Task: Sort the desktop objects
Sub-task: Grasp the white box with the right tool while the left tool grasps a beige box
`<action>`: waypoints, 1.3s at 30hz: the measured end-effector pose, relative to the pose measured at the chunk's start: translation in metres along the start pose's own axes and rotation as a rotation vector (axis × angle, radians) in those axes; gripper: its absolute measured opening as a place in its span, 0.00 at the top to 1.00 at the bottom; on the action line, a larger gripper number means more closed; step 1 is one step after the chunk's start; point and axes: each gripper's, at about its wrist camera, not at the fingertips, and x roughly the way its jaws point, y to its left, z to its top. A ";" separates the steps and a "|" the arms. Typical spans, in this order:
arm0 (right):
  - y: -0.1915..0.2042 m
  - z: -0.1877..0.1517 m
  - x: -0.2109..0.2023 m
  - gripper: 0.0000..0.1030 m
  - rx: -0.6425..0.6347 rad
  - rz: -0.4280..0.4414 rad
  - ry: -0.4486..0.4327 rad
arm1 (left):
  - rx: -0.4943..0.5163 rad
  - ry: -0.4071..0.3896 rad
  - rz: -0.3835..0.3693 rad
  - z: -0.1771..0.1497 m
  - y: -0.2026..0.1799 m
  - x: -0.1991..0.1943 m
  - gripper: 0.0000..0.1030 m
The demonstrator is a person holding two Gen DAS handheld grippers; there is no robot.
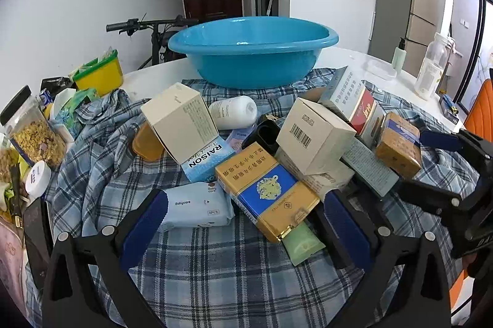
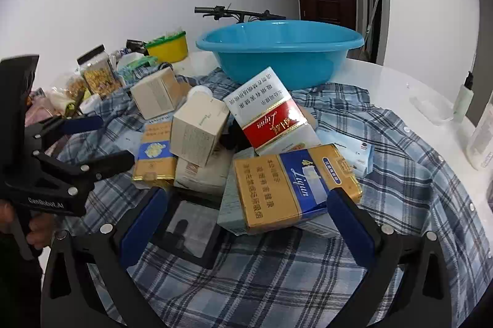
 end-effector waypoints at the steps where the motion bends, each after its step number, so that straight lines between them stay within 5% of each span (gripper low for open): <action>1: 0.001 0.000 -0.001 0.00 -0.001 -0.001 -0.008 | 0.006 -0.022 0.011 0.001 -0.001 -0.002 0.00; 5: -0.002 0.002 0.001 0.00 -0.006 -0.021 -0.008 | 0.028 -0.060 0.113 0.003 -0.004 -0.005 0.00; 11: -0.002 0.003 0.001 0.00 -0.021 -0.022 -0.009 | -0.045 -0.047 -0.021 0.004 0.010 0.000 0.00; 18: -0.003 0.009 -0.003 0.00 -0.040 -0.012 -0.032 | 0.002 -0.053 0.012 0.005 0.004 -0.004 0.00; 31: 0.023 0.040 0.038 0.01 0.088 0.132 -0.001 | 0.014 -0.049 0.023 -0.003 0.023 0.002 0.00; 33: 0.023 0.041 0.048 0.11 0.125 0.167 0.014 | 0.012 -0.047 0.022 -0.004 0.029 0.003 0.00; 39: 0.025 0.047 0.066 0.21 0.159 0.170 0.033 | -0.045 -0.046 0.011 -0.004 0.052 0.004 0.00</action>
